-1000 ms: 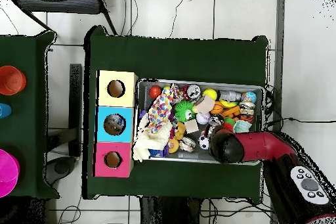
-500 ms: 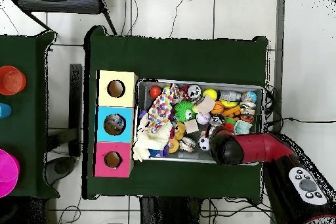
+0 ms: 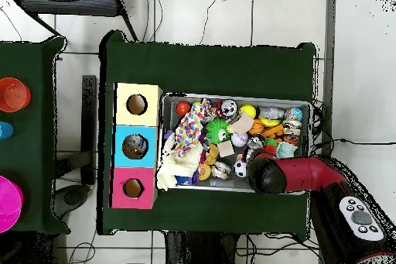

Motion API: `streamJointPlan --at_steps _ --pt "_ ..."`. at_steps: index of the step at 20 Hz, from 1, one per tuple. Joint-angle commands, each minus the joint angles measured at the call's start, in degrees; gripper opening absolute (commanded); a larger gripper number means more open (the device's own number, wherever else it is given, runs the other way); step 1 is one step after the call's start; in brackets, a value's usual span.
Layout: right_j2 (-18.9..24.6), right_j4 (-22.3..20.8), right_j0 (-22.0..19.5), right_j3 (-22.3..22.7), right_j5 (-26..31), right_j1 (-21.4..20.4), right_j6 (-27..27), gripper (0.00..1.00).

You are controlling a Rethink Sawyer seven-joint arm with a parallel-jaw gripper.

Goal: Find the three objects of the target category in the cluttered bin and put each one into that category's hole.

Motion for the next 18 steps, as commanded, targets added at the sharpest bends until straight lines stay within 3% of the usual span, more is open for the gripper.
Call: streamJointPlan --at_steps 1,8,12,18 --pt "-0.7 -3.5 0.5 -10.9 -7.5 -0.7 1.6 1.00" --pt "-1.0 -3.6 0.6 -11.7 -6.2 -1.9 0.1 1.00" --pt "1.0 -3.1 -0.7 -12.8 -3.6 -2.2 -3.3 1.00" --pt "0.2 -3.9 -0.1 -13.6 -3.8 -2.7 -3.1 1.00"
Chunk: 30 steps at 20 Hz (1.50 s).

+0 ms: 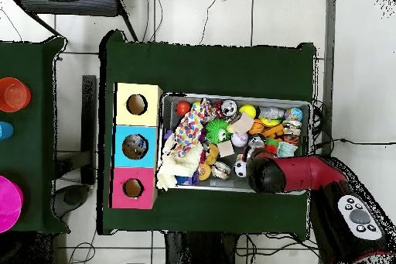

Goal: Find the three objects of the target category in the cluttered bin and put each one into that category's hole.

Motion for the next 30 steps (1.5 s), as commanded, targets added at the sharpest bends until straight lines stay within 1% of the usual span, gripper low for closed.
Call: streamJointPlan --at_steps 1,9,12,19,22,25,26,30 --pt "1.0 -4.0 -0.9 -13.1 -3.7 -2.8 -3.2 1.00" --pt "-0.1 -5.9 0.2 -14.2 -3.9 -4.5 -2.7 1.00" --pt "0.3 -6.2 0.0 -14.4 -3.4 -4.9 -3.3 1.00" --pt "2.2 -5.0 -1.5 -14.2 -0.6 -5.9 -6.0 1.00" --pt "2.3 -4.5 -1.5 -13.9 -0.3 -5.5 -5.8 1.00" --pt "3.1 -3.1 -2.1 -13.2 3.9 -4.4 -8.4 1.00" --pt "3.3 -3.0 -2.4 -12.9 4.5 -4.0 -8.8 1.00" --pt "4.7 -1.0 -4.0 -9.5 7.9 -4.2 -11.7 1.00"
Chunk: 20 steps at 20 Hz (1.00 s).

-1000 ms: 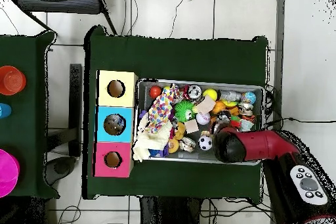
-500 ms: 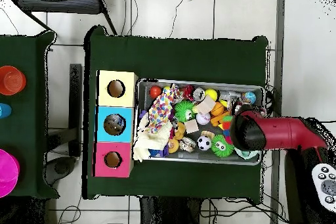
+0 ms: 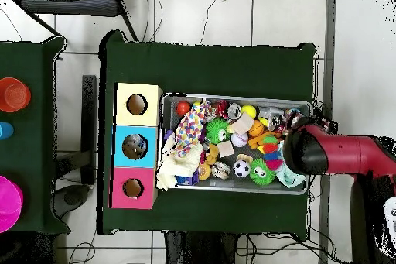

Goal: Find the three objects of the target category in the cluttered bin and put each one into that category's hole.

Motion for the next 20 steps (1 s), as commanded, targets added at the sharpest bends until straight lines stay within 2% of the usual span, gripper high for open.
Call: streamJointPlan --at_steps 1,4,9,17,20 --pt "5.5 2.6 -3.1 3.8 9.0 1.4 -12.1 1.00" --pt "6.3 4.9 -3.8 6.3 10.5 0.5 -11.6 1.00" --pt "8.6 9.9 -5.8 11.7 10.8 0.7 -7.8 1.00" --pt "11.3 16.5 -5.8 19.5 9.7 -4.2 -3.7 1.00" --pt "12.6 18.3 -6.4 20.7 8.0 -4.0 -2.8 1.00"
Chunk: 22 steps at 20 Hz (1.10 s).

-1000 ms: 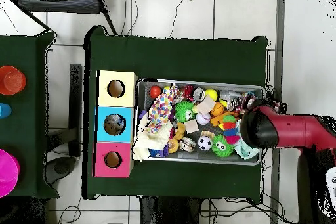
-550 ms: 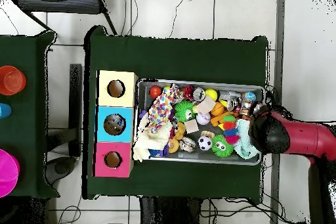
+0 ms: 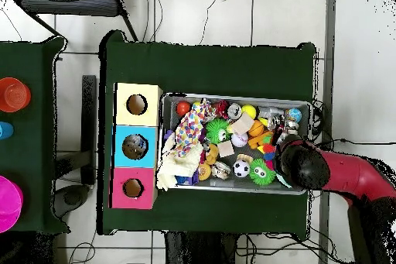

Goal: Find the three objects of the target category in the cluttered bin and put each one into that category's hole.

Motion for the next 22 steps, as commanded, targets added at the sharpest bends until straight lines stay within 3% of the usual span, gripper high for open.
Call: streamJointPlan --at_steps 1,5,10,16,22 --pt "8.4 5.5 -0.7 8.8 4.4 -0.3 -2.5 1.00" --pt "8.8 6.6 -0.1 9.9 -0.7 3.0 1.1 1.00" --pt "6.7 8.2 2.9 12.4 -4.7 3.6 6.3 1.00" --pt "4.6 11.5 5.9 17.0 -7.7 0.2 10.7 1.00" --pt "5.1 18.4 9.4 22.7 -9.2 -4.1 14.3 1.00"
